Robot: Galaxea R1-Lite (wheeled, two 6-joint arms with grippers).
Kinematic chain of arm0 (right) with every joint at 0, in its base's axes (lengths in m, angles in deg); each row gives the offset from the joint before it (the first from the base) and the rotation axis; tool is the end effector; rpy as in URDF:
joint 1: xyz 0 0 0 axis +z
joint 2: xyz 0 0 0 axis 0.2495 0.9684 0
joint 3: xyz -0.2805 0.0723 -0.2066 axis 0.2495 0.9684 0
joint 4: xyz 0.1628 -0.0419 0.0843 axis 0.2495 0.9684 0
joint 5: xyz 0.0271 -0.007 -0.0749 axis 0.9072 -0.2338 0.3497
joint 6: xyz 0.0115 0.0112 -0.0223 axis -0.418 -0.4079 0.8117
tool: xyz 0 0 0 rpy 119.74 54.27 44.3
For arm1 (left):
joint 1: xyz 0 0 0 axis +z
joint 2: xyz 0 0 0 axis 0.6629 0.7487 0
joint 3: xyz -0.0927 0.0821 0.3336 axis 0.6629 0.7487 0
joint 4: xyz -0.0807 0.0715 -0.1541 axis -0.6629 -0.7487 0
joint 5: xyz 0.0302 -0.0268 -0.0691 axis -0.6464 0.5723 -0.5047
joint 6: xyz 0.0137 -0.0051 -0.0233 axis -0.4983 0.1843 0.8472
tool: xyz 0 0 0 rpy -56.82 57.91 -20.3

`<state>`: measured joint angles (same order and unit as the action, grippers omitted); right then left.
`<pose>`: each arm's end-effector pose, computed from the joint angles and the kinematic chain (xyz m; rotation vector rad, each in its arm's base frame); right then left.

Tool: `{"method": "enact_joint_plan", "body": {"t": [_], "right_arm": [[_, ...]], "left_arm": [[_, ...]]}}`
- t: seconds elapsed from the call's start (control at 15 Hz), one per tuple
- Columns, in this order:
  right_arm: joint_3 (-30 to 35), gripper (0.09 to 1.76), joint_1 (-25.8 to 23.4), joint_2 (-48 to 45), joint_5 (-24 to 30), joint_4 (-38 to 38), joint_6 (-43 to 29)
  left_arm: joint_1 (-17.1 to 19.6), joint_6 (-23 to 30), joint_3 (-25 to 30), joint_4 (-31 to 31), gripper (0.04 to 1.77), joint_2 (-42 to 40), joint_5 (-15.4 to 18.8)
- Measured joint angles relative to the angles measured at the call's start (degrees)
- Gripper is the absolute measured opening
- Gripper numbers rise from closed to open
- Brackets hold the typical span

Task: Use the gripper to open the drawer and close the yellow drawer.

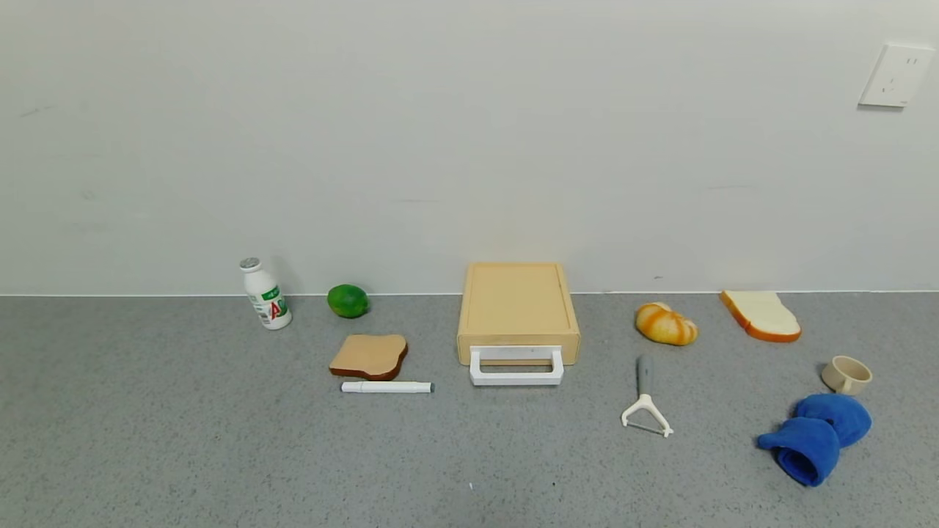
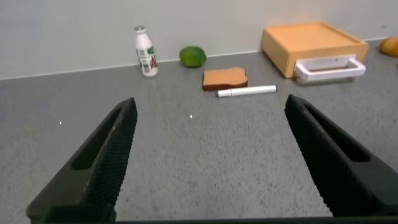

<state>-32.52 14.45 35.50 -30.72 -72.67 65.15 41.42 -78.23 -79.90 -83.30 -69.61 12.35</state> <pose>-0.0761 -0.0003 0.0758 0.0240 -0.0030 -0.0134 -0.0779 -0.0005 0.0905 0.0569 -0.1144 -0.0205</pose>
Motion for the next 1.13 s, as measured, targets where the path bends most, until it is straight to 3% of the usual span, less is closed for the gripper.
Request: {"method": "enact_joint_plan", "body": {"t": [0.33, 0.67, 1.13], "right_arm": [[0.0, 1.71, 0.0, 0.0, 0.0, 0.0, -0.02], [0.0, 1.71, 0.0, 0.0, 0.02, 0.0, -0.02], [0.0, 1.71, 0.0, 0.0, -0.02, 0.0, -0.02]], "left_arm": [[0.0, -0.39, 0.9, -5.53, 1.72, -0.02, -0.66], [0.0, 3.96, 0.9, -5.74, 1.72, -0.05, -1.26], [0.0, 3.9, 0.9, -5.67, 1.72, -0.05, -1.41]]}}
